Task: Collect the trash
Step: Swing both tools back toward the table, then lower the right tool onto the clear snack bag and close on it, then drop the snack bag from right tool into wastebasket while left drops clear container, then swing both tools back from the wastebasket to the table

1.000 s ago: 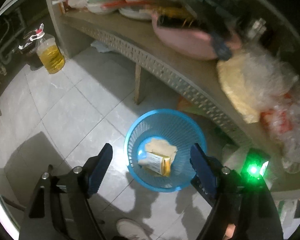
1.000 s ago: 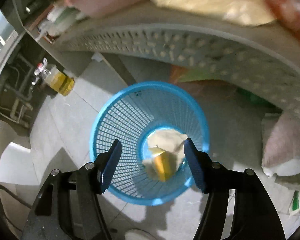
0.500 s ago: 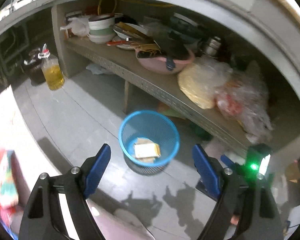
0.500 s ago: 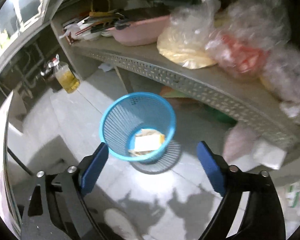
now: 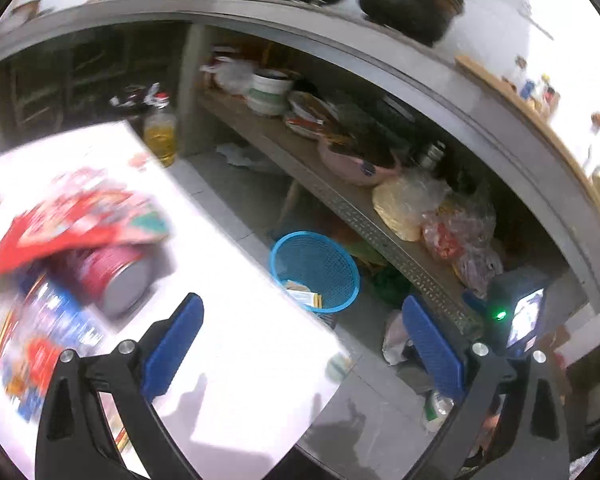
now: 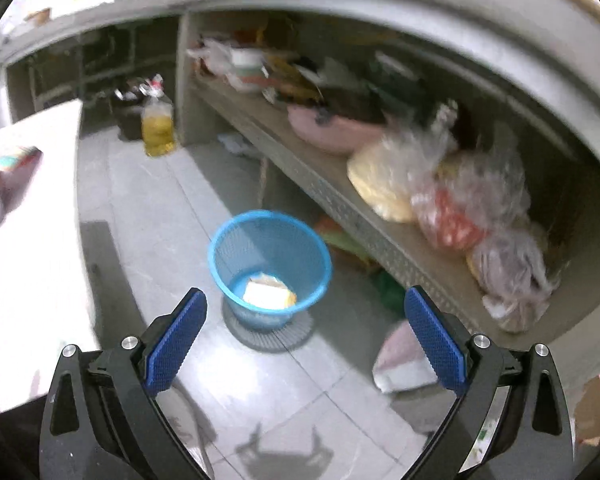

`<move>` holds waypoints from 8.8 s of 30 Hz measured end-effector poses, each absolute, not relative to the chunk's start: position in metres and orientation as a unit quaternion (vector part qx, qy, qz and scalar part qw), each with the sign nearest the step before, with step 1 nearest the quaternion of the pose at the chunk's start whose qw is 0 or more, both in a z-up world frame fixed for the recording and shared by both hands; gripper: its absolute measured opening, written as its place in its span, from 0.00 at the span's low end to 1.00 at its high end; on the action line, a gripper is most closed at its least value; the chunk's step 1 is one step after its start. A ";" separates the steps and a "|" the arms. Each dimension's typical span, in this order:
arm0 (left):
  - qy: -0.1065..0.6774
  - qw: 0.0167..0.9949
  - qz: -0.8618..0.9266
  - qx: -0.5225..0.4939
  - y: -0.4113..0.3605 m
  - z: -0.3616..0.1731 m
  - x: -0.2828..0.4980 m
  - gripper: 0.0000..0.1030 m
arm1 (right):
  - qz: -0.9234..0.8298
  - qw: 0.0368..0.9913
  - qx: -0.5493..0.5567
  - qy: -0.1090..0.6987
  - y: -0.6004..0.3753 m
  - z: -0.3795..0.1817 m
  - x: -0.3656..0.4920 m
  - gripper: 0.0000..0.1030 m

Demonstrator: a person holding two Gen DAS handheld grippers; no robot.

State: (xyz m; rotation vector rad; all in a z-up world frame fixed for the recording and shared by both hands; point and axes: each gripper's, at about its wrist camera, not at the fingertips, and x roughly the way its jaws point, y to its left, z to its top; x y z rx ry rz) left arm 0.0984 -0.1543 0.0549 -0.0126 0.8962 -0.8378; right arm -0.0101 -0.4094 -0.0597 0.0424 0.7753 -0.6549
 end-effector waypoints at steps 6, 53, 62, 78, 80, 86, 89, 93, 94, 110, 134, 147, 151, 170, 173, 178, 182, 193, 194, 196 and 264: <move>0.410 0.839 -0.355 -0.050 -0.065 0.054 0.088 0.95 | -0.221 0.934 0.074 0.271 -0.382 -0.011 -0.024 0.92; 0.452 0.888 -0.039 -0.081 0.147 -0.038 0.134 0.85 | 0.193 0.832 0.244 0.460 -0.249 -0.064 0.127 0.82; 0.443 0.891 -0.042 -0.086 0.147 -0.039 0.133 0.85 | 0.206 0.785 0.327 0.485 -0.258 -0.085 0.128 0.73; 0.443 0.891 -0.047 -0.087 0.147 -0.038 0.130 0.85 | 0.206 0.768 0.348 0.496 -0.256 -0.095 0.119 0.24; 0.443 0.891 -0.048 -0.086 0.146 -0.038 0.128 0.85 | 0.209 0.770 0.348 0.493 -0.257 -0.093 0.115 0.13; 0.444 0.891 -0.047 -0.086 0.144 -0.038 0.128 0.85 | 0.237 0.773 0.356 0.468 -0.260 -0.081 0.103 0.07; 0.444 0.891 -0.047 -0.085 0.144 -0.039 0.129 0.85 | 0.252 0.774 0.361 0.455 -0.258 -0.076 0.101 0.11; 0.444 0.891 -0.047 -0.085 0.144 -0.038 0.129 0.85 | 0.251 0.767 0.377 0.454 -0.256 -0.083 0.105 0.30; 0.444 0.891 -0.047 -0.085 0.144 -0.038 0.129 0.85 | 0.251 0.765 0.380 0.455 -0.257 -0.085 0.105 0.31; 0.441 0.892 -0.047 -0.087 0.144 -0.039 0.128 0.85 | 0.266 0.798 0.288 0.458 -0.243 -0.081 0.137 0.58; 0.452 0.887 -0.036 -0.088 0.139 -0.039 0.142 0.83 | 0.313 0.769 0.200 0.520 -0.199 -0.077 0.195 0.39; 0.434 0.892 -0.066 -0.110 0.150 -0.030 0.139 0.81 | 0.274 0.795 0.173 0.513 -0.207 -0.048 0.140 0.02; 0.421 0.896 -0.076 -0.117 0.157 -0.023 0.132 0.81 | 0.267 0.808 0.186 0.492 -0.210 -0.034 0.129 0.00; 0.318 0.920 -0.197 -0.117 0.113 0.038 0.091 0.81 | 0.241 0.871 0.267 0.336 -0.265 0.000 0.080 0.00; 0.316 0.913 -0.235 -0.107 0.084 0.048 0.102 0.81 | 0.199 0.884 0.283 0.315 -0.296 0.006 0.065 0.00; 0.326 0.890 -0.308 -0.085 0.010 0.069 0.128 0.81 | 0.102 0.900 0.323 0.274 -0.365 0.010 0.032 0.00; 0.357 0.853 -0.375 -0.062 -0.072 0.076 0.156 0.81 | 0.016 0.903 0.344 0.255 -0.412 0.002 0.006 0.00; 0.514 0.740 -0.425 0.087 -0.336 0.005 0.213 0.82 | -0.166 0.839 0.433 0.285 -0.519 -0.102 -0.013 0.00; 0.530 0.730 -0.420 0.102 -0.360 -0.009 0.217 0.82 | -0.173 0.831 0.442 0.290 -0.525 -0.112 -0.010 0.00; 0.551 0.717 -0.409 0.124 -0.390 -0.034 0.223 0.82 | -0.183 0.816 0.461 0.298 -0.539 -0.135 -0.005 0.00; 0.352 0.911 -0.212 -0.009 0.040 0.054 0.083 0.93 | 0.018 0.916 0.209 0.341 -0.294 -0.001 0.005 0.71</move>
